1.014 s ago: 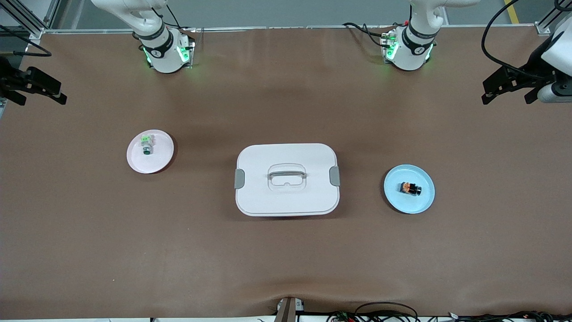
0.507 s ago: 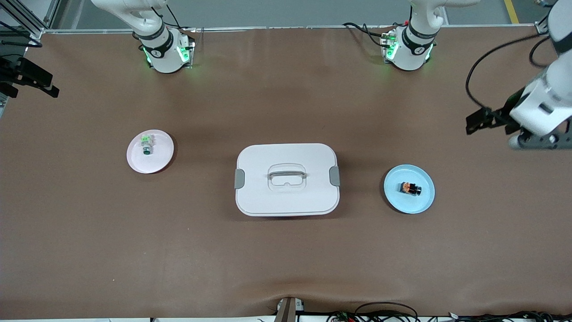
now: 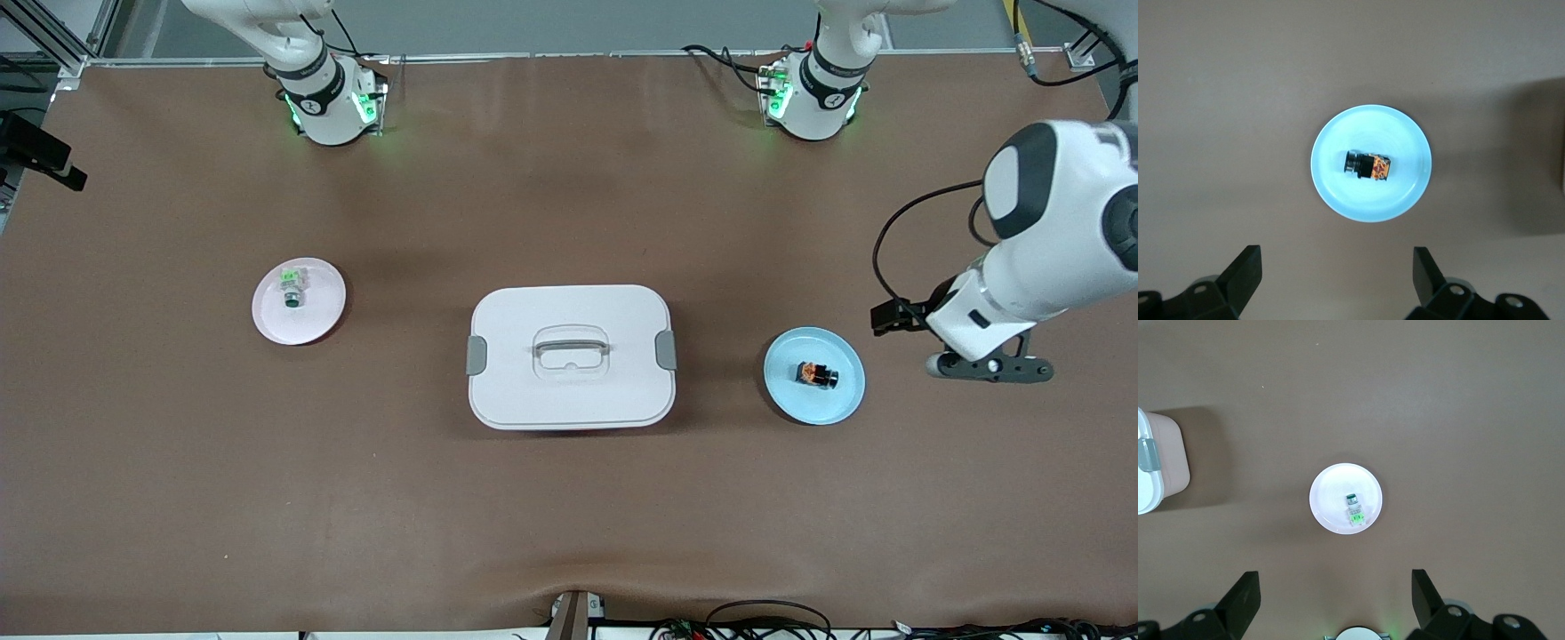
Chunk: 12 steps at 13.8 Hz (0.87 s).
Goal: Transfer orange switch to right arm and place
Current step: 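Lower the left gripper and grasp the black-orange switch on the plate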
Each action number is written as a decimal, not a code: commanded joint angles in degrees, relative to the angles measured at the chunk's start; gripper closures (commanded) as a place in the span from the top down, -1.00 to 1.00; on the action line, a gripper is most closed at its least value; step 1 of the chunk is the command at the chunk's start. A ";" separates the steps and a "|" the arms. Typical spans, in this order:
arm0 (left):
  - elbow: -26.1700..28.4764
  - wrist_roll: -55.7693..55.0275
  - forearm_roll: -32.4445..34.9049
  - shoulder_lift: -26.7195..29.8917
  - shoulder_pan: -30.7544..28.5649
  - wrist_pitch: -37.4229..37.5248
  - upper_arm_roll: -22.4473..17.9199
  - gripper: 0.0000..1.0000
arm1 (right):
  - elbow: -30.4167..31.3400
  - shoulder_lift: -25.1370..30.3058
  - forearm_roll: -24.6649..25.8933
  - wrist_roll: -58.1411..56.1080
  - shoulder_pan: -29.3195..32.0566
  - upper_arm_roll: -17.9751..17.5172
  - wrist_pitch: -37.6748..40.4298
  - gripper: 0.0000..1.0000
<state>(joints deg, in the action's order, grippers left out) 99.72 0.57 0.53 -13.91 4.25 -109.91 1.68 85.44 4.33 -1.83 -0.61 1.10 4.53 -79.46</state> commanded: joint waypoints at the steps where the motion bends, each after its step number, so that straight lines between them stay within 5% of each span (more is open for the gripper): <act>1: 2.67 1.80 0.52 -1.37 0.13 -4.34 0.17 1.00 | -0.54 0.68 0.51 -0.01 -0.48 -1.80 0.18 1.00; 7: 14.26 3.39 0.79 -4.01 0.23 -21.82 0.25 1.00 | 0.16 -0.46 1.57 0.17 -3.12 -2.68 -1.22 1.00; 12: 16.55 3.47 2.46 -8.76 0.49 -28.94 0.25 1.00 | -0.01 -1.17 3.24 0.08 -3.13 -2.68 -0.88 1.00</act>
<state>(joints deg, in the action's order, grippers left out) 115.05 3.38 1.90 -21.72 4.52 -135.49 1.86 85.43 2.78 -0.07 -0.63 -1.72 1.71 -80.76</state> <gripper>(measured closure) 0.000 0.000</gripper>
